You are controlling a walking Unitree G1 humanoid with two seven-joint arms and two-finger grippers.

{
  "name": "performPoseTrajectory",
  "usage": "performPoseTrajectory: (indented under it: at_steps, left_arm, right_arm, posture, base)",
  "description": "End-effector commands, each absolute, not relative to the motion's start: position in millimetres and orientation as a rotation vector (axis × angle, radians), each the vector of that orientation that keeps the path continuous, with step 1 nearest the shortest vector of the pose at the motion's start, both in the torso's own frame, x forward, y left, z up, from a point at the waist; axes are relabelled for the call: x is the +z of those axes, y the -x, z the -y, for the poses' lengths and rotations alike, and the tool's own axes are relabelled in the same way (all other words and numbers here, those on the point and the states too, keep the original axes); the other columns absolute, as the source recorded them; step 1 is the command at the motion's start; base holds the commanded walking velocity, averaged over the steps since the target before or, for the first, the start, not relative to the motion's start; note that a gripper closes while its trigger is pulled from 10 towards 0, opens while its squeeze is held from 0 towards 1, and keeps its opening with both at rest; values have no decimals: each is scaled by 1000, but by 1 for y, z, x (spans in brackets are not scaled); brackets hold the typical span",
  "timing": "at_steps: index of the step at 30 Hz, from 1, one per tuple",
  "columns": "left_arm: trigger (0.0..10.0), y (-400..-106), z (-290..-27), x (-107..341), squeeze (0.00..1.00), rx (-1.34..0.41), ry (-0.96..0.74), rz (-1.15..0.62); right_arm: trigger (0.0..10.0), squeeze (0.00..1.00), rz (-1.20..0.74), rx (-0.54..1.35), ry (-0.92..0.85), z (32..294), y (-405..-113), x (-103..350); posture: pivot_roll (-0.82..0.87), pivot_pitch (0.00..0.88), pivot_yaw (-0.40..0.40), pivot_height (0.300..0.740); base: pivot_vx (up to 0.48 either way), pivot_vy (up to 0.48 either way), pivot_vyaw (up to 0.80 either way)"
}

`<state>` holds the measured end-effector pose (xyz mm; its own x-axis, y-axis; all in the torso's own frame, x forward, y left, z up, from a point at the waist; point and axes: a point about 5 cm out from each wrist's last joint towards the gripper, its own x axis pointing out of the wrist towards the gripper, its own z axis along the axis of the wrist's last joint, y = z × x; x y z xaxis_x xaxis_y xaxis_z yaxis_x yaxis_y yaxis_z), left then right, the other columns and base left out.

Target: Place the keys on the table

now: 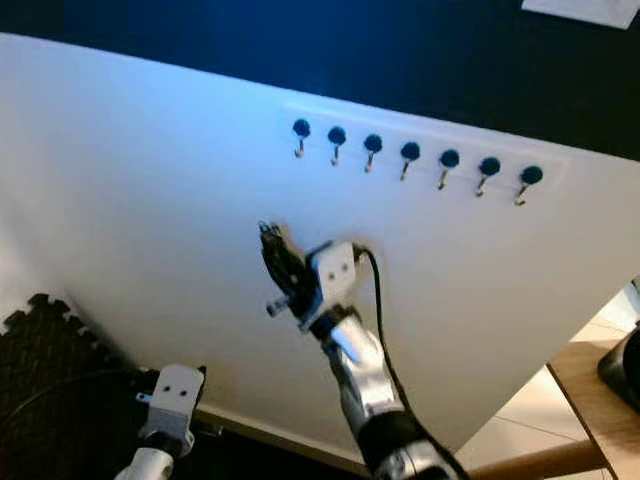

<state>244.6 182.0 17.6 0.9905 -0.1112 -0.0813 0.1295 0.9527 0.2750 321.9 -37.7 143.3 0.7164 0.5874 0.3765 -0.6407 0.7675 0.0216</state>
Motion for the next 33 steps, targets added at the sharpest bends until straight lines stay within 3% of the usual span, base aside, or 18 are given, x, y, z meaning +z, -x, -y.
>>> performPoseTrajectory:
  at_steps: [1, 6, 9, 12, 19, 24, 27, 33]
  left_arm:
    - [10000, -235, -186, 0, 0, -125, -299, -176]
    - [10000, -225, -196, -21, 0, -74, -293, -326]
    - [10000, -225, -197, -22, 0, -71, -291, -333]
    - [10000, -217, -201, -36, 0, -39, -214, -460]
    - [10000, -211, -200, -49, 0, -70, -259, -575]
    - [10000, -209, -199, -54, 0, 9, -93, -605]
    - [10000, -209, -201, -55, 0, 16, -156, -627]
    - [10000, -205, -201, -57, 0, 21, -122, -635]
  right_arm:
    - [10000, 0, 222, 658, -121, 46, -317, 113]
    - [10000, 0, -129, 511, 2, 100, -286, 25]
    - [10000, 0, -163, 488, 3, 105, -282, 18]
    - [10000, 0, -404, 302, -4, 142, -253, -23]
    - [10000, 0, -550, 103, -60, 169, -231, -45]
    - [10000, 0, -631, -21, -77, 191, -217, -56]
    - [10000, 0, -638, -44, -87, 195, -215, -57]
    - [10000, 0, -711, -49, -25, 198, -204, -65]
  posture:
    - [115, 65, -101, 740]
    - [114, 62, -99, 740]
    - [114, 62, -99, 740]
    - [109, 63, -86, 740]
    - [104, 57, -77, 740]
    - [95, 51, -75, 740]
    - [93, 54, -75, 740]
    - [92, 49, -83, 740]
  base:
    - [0, 0, 0]
    - [0, 0, 0]
    - [0, 0, 0]
    - [0, 0, 0]
    - [0, 0, 0]
    - [0, 0, 0]
    - [0, 0, 0]
    - [0, 0, 0]
